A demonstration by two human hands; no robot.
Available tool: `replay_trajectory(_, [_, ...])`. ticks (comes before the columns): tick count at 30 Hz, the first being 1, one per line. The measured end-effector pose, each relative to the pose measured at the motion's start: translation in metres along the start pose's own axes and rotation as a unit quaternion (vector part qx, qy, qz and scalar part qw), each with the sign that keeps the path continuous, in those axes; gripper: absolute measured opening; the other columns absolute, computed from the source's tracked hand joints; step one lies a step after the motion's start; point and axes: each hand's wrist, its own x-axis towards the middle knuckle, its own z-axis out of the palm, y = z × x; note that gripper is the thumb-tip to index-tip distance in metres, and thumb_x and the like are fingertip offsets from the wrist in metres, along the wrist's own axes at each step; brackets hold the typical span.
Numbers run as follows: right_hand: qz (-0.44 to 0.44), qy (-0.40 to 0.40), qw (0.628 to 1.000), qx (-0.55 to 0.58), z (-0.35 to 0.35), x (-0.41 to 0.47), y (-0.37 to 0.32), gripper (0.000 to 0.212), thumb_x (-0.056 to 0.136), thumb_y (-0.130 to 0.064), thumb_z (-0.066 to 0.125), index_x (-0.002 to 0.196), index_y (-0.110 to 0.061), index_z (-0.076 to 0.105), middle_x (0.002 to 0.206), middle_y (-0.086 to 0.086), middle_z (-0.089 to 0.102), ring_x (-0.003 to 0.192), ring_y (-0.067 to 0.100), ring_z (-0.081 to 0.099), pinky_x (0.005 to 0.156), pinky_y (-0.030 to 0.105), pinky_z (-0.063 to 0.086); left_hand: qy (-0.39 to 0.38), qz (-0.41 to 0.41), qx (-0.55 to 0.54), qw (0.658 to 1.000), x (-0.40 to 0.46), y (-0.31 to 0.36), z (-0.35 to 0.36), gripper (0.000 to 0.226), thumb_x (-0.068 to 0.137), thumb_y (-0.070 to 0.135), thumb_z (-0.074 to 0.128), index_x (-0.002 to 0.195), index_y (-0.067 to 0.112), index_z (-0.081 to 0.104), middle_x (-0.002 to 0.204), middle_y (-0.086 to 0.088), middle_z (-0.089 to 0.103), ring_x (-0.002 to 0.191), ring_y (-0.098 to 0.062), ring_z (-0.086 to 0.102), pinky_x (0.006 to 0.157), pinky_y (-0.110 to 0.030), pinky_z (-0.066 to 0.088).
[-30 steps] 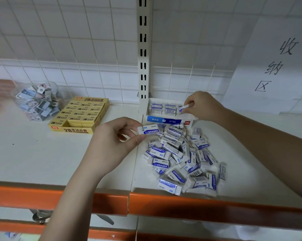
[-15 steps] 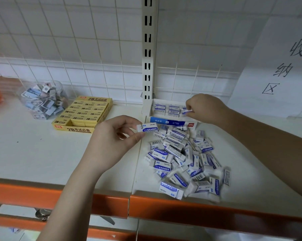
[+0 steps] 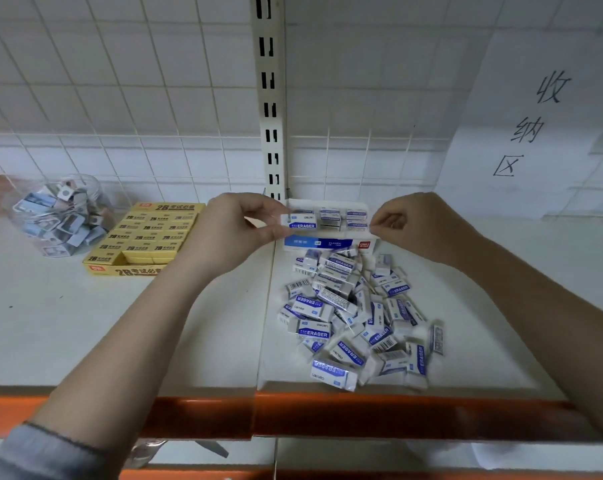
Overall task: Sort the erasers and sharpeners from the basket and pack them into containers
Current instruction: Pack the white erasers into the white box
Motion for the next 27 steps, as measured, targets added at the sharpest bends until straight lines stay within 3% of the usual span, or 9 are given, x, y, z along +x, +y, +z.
replay_trajectory(3, [0.013, -0.015, 0.999, 0.040, -0.011, -0.035, -0.013, 0.004, 0.082, -0.016, 0.071, 0.085, -0.019, 0.073, 0.074, -0.017, 0.066, 0.071, -0.007, 0.061, 0.064, 0.003, 0.042, -0.023, 0.025, 0.006, 0.999, 0.030, 0.005, 0.014, 0.021, 0.072, 0.021, 0.079, 0.091, 0.018, 0.072, 0.076, 0.016, 0.061, 0.061, 0.010, 0.052, 0.057, -0.002, 0.036])
replay_trajectory(8, [0.056, -0.013, 0.995, 0.077, -0.018, -0.073, -0.028, 0.007, 0.082, -0.022, 0.070, 0.080, -0.028, 0.072, 0.072, -0.029, 0.065, 0.071, -0.011, 0.058, 0.063, 0.001, 0.038, -0.075, 0.034, 0.036, 0.996, 0.069, 0.009, 0.051, 0.023, 0.074, 0.022, 0.078, 0.096, 0.017, 0.072, 0.076, 0.011, 0.062, 0.064, 0.001, 0.052, 0.055, 0.000, 0.037])
replay_trajectory(11, [0.059, -0.028, 0.994, 0.086, -0.019, -0.088, -0.036, 0.006, 0.081, -0.025, 0.072, 0.078, -0.030, 0.072, 0.068, -0.025, 0.065, 0.070, -0.008, 0.059, 0.064, 0.002, 0.038, -0.098, 0.009, 0.050, 0.994, 0.082, 0.007, 0.070, 0.023, 0.077, 0.019, 0.076, 0.099, 0.016, 0.072, 0.085, 0.001, 0.068, 0.064, -0.002, 0.055, 0.057, -0.005, 0.043])
replay_trajectory(14, [0.035, -0.062, 0.993, 0.094, -0.020, -0.100, -0.044, 0.006, 0.077, -0.029, 0.075, 0.075, -0.034, 0.071, 0.072, -0.020, 0.067, 0.071, -0.004, 0.060, 0.064, 0.005, 0.038, -0.113, 0.015, 0.064, 0.991, 0.087, 0.006, 0.081, 0.025, 0.077, 0.018, 0.076, 0.100, 0.012, 0.072, 0.089, 0.001, 0.068, 0.074, -0.008, 0.058, 0.058, -0.005, 0.042])
replay_trajectory(19, [0.020, -0.110, 0.988, 0.109, -0.010, -0.113, -0.047, 0.019, 0.069, -0.036, 0.080, 0.086, -0.029, 0.074, 0.081, -0.016, 0.068, 0.080, -0.004, 0.061, 0.072, 0.007, 0.040, -0.116, 0.008, 0.072, 0.991, 0.091, -0.003, 0.090, 0.024, 0.075, 0.021, 0.077, 0.096, 0.011, 0.073, 0.103, -0.003, 0.071, 0.092, -0.013, 0.064, 0.084, -0.021, 0.048])
replay_trajectory(27, [0.027, -0.125, 0.987, 0.102, -0.001, -0.116, -0.049, 0.027, 0.065, -0.043, 0.082, 0.089, -0.038, 0.072, 0.086, -0.025, 0.064, 0.087, -0.002, 0.059, 0.077, 0.010, 0.040, -0.127, 0.056, 0.179, 0.974, 0.097, -0.006, 0.093, 0.029, 0.082, 0.035, 0.069, 0.108, 0.022, 0.070, 0.109, 0.004, 0.068, 0.090, -0.009, 0.059, 0.082, -0.025, 0.050])
